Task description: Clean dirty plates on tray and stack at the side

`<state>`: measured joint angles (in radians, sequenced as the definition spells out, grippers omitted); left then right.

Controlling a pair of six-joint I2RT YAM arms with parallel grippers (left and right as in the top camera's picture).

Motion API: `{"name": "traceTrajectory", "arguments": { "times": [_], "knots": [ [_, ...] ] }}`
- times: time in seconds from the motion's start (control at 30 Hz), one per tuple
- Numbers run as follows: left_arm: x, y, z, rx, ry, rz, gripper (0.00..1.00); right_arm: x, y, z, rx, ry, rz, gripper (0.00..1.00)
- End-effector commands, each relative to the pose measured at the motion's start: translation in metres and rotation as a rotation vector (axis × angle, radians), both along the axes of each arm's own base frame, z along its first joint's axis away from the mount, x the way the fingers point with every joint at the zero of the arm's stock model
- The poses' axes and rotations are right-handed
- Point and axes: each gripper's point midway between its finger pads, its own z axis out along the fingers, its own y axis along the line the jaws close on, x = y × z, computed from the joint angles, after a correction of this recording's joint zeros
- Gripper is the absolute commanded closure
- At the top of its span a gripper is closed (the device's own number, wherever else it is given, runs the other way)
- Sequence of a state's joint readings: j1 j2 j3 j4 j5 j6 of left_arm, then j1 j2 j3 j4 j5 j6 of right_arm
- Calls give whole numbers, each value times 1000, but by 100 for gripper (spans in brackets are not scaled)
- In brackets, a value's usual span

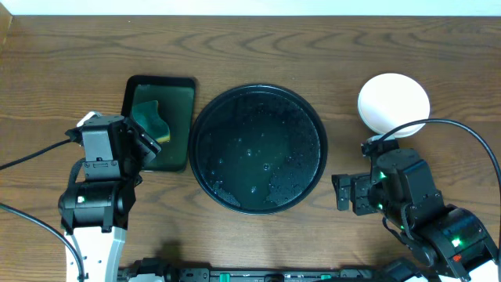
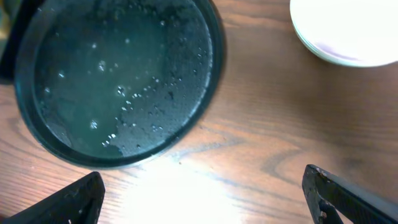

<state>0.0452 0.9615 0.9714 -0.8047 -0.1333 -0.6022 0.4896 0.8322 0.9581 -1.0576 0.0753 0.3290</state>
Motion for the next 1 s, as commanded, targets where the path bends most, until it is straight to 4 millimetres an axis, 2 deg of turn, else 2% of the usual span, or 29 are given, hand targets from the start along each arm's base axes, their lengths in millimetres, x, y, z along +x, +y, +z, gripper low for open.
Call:
{"name": "traceTrajectory", "arguments": {
  "times": [0.0,0.13,0.23,0.47,0.6,0.87,0.97],
  "knots": [
    [-1,2,-5,1,15,11,19,-4,1,-4,-18,12,18,1],
    [-1,2,-5,1,15,11,19,0,1,-2,-12,-8,14,1],
    [-1,2,-5,1,15,11,19,8,-10,-5,3,-66,-27,1],
    [-1,2,-5,1,15,11,19,21,-23,-43,140,-248,-57,1],
    [-1,2,-5,1,15,11,19,29,-36,-56,200,-406,-107,1],
    [-1,2,-5,1,15,11,19,38,-52,-64,244,-683,-151,1],
    [-1,2,-5,1,15,11,19,41,-57,-52,233,-781,-160,1]
  ]
}}
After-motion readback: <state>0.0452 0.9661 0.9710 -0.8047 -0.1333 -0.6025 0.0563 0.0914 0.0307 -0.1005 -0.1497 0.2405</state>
